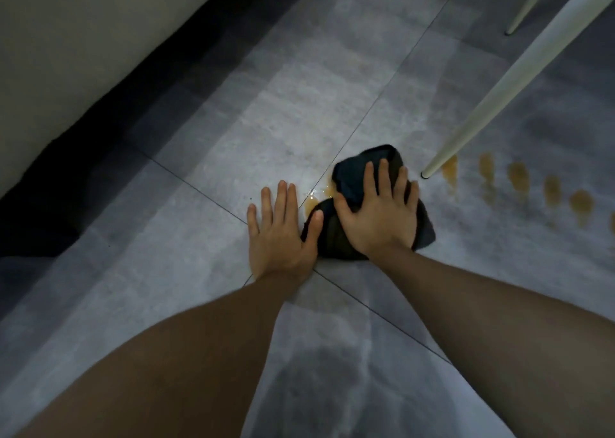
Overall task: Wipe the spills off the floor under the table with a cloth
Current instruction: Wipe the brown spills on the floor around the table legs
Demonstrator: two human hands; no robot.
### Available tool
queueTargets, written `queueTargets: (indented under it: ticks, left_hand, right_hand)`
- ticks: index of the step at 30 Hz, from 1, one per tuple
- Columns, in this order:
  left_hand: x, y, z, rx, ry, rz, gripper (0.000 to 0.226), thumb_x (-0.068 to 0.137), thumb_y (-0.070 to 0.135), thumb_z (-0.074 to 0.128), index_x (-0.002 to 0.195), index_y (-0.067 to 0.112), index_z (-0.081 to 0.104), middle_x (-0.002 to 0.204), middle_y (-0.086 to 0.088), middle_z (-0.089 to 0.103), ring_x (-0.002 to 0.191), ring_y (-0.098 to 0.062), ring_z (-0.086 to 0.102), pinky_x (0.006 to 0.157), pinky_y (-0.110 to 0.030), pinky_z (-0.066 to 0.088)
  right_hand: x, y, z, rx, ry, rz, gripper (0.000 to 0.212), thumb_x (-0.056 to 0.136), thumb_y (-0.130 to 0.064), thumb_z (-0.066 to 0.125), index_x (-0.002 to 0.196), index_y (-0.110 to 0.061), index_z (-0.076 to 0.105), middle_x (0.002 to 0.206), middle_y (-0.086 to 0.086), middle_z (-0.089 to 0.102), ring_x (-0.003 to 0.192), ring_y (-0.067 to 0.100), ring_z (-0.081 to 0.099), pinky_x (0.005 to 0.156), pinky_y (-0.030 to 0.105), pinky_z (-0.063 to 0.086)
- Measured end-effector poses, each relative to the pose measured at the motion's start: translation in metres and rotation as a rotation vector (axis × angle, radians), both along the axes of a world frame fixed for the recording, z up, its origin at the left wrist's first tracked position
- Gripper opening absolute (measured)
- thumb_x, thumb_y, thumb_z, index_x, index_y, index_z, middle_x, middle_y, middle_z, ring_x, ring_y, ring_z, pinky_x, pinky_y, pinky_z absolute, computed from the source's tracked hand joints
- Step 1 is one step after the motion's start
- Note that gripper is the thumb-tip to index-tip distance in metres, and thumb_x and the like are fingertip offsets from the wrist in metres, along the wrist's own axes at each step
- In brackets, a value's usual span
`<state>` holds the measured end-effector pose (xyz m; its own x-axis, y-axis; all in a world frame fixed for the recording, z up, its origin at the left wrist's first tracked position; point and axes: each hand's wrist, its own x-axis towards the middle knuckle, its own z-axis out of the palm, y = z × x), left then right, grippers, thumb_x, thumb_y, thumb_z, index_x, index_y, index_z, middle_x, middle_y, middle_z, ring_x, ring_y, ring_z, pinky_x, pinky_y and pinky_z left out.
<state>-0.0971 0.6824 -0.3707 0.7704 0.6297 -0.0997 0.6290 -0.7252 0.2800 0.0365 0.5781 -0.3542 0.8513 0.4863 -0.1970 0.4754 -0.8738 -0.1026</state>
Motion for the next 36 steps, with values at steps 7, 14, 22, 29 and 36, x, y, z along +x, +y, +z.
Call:
queueTargets:
  ticks: [7, 14, 22, 29, 36]
  left_hand:
    - [-0.002, 0.003, -0.001, -0.06, -0.073, 0.014, 0.086, 0.093, 0.071, -0.005, 0.162, 0.02, 0.002, 0.17, 0.005, 0.001, 0.155, -0.014, -0.009, 0.125, -0.046, -0.004]
    - [0.002, 0.002, -0.002, -0.071, -0.087, 0.042, 0.09, 0.091, 0.073, -0.009, 0.162, 0.018, 0.001, 0.17, 0.004, -0.001, 0.155, -0.014, -0.01, 0.125, -0.047, -0.005]
    - [-0.004, 0.005, 0.002, -0.149, -0.159, 0.063, 0.095, 0.087, 0.08, -0.001, 0.162, 0.021, -0.003, 0.17, 0.007, 0.0, 0.154, -0.007, -0.01, 0.125, -0.041, -0.007]
    - [-0.002, 0.005, 0.0, -0.19, -0.257, 0.128, 0.086, 0.094, 0.073, 0.009, 0.162, 0.021, 0.007, 0.169, 0.007, 0.01, 0.154, -0.005, 0.001, 0.125, -0.038, -0.004]
    - [-0.007, 0.004, 0.001, -0.172, -0.24, 0.13, 0.085, 0.093, 0.073, 0.007, 0.162, 0.022, 0.007, 0.169, 0.005, 0.01, 0.154, -0.004, 0.002, 0.125, -0.037, -0.003]
  right_hand:
    - [-0.031, -0.031, -0.003, 0.068, -0.034, 0.319, 0.072, 0.096, -0.066, 0.02, 0.157, -0.03, 0.03, 0.166, 0.0, 0.022, 0.154, 0.03, 0.013, 0.123, 0.052, 0.009]
    - [0.007, 0.039, -0.003, 0.02, -0.031, 0.151, 0.072, 0.096, -0.065, 0.017, 0.16, -0.032, 0.018, 0.169, 0.001, 0.011, 0.154, 0.033, 0.003, 0.123, 0.052, 0.0]
    - [-0.02, -0.014, -0.003, 0.077, -0.02, 0.319, 0.064, 0.095, -0.064, 0.023, 0.153, -0.039, 0.037, 0.165, -0.002, 0.027, 0.153, 0.03, 0.015, 0.123, 0.052, 0.009]
    - [-0.015, 0.055, -0.007, 0.065, -0.022, 0.328, 0.059, 0.101, -0.058, 0.021, 0.157, -0.039, 0.024, 0.167, -0.007, 0.019, 0.154, 0.031, 0.006, 0.123, 0.052, 0.004]
    - [-0.018, -0.022, -0.005, 0.134, -0.034, 0.285, 0.057, 0.097, -0.058, 0.028, 0.147, -0.039, 0.048, 0.159, -0.007, 0.038, 0.152, 0.028, 0.021, 0.121, 0.053, 0.014]
